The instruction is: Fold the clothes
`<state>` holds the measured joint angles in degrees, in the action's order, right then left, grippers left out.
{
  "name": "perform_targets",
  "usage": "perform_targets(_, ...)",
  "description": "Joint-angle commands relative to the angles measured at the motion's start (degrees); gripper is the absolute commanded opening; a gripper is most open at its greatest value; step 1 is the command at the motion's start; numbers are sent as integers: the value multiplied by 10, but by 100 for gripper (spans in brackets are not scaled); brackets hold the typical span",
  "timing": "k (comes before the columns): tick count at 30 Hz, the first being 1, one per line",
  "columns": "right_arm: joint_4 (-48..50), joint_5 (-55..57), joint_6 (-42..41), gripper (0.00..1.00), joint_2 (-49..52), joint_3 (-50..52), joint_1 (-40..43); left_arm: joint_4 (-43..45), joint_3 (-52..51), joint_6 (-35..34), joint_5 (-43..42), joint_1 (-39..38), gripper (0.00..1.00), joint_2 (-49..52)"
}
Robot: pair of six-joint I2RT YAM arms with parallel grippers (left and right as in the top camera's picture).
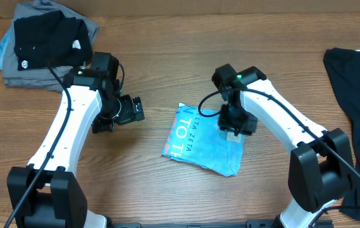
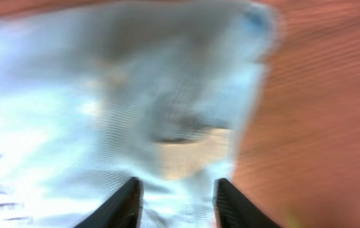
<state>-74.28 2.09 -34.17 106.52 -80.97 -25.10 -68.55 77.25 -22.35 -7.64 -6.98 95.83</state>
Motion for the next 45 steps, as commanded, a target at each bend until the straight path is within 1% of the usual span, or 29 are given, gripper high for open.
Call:
perform_targets(1, 37, -91, 75, 25, -1, 3, 2, 0, -1, 5, 3, 2, 100, 2)
perform_targets(2, 45, -91, 75, 20, 0, 8, 2, 0, -1, 5, 3, 2, 100, 2)
perform_targets(4, 62, -90, 77, 13, 0, 22, 2, 0, -1, 5, 2, 2, 100, 2)
perform_targets(8, 98, -87, 76, 12, 0, 67, 5, 0, -1, 5, 2, 2, 100, 2)
perform_targets(13, 146, -82, 76, 12, 0, 136, 28, -1, -1, 5, 2, 2, 100, 2)
perform_targets(16, 162, -75, 72, 4, 0, 168, 49, -2, -1, 5, 2, 2, 100, 2)
perform_targets(20, 132, -34, 57, 4, -1, 169, 89, -2, -1, 5, 2, 2, 100, 2)
perform_targets(26, 80, -32, 60, 4, -1, 133, 132, -1, -1, 5, 1, 2, 100, 2)
perform_targets(28, 64, -32, 61, 6, -1, 119, 136, -1, -1, 5, 1, 2, 100, 2)
perform_targets(29, 52, -32, 61, 9, -1, 108, 136, -1, -1, 5, -4, 2, 100, 2)
perform_targets(31, 30, -34, 61, 22, -1, 88, 136, 4, -1, 19, -28, 2, 100, 2)
perform_targets(32, 16, -38, 61, 37, -2, 75, 136, 11, -1, 30, -45, 2, 100, 2)
perform_targets(33, 9, -38, 61, 84, -2, 66, 136, 18, -1, 39, -60, 1, 100, 2)
perform_targets(34, 4, -30, 62, 100, -2, 60, 136, 27, -1, 41, -71, 0, 100, 2)
perform_targets(37, 3, 4, 66, 100, -2, 60, 136, 42, -1, 39, -72, -3, 100, 2)
perform_targets(45, 12, -38, 66, 100, -2, 60, 136, 44, -1, 39, -68, -3, 100, 2)
